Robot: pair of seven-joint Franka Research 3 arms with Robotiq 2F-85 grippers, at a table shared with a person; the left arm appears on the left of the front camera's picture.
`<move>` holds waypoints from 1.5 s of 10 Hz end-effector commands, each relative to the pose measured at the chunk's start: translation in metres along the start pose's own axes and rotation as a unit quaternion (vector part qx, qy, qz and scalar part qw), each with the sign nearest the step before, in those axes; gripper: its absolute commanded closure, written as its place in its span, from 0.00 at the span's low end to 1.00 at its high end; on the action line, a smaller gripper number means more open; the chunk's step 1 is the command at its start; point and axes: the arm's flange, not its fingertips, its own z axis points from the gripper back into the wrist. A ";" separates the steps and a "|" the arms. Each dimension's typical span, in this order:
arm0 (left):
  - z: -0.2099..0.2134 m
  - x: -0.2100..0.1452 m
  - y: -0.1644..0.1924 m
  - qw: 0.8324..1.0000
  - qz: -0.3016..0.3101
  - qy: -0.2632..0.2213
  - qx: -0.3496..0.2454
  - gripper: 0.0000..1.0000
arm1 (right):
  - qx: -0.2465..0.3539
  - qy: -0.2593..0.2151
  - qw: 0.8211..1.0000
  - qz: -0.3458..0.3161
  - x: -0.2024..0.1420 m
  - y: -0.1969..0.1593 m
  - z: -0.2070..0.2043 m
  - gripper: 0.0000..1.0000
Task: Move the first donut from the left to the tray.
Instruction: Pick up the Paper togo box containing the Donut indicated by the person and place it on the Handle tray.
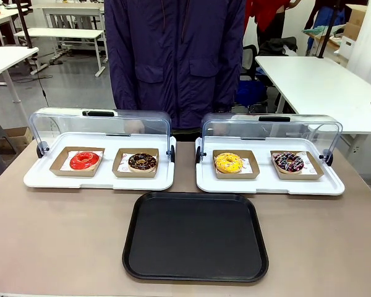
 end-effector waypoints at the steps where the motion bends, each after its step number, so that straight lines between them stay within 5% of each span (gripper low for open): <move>1: 0.000 0.002 0.000 1.000 0.000 -0.003 0.002 0.00 | 0.001 -0.002 1.000 0.003 0.002 0.002 0.001 0.00; 15: 0.000 0.002 0.000 1.000 0.000 -0.003 0.002 0.00 | 0.001 -0.002 1.000 0.003 0.002 0.002 0.001 0.00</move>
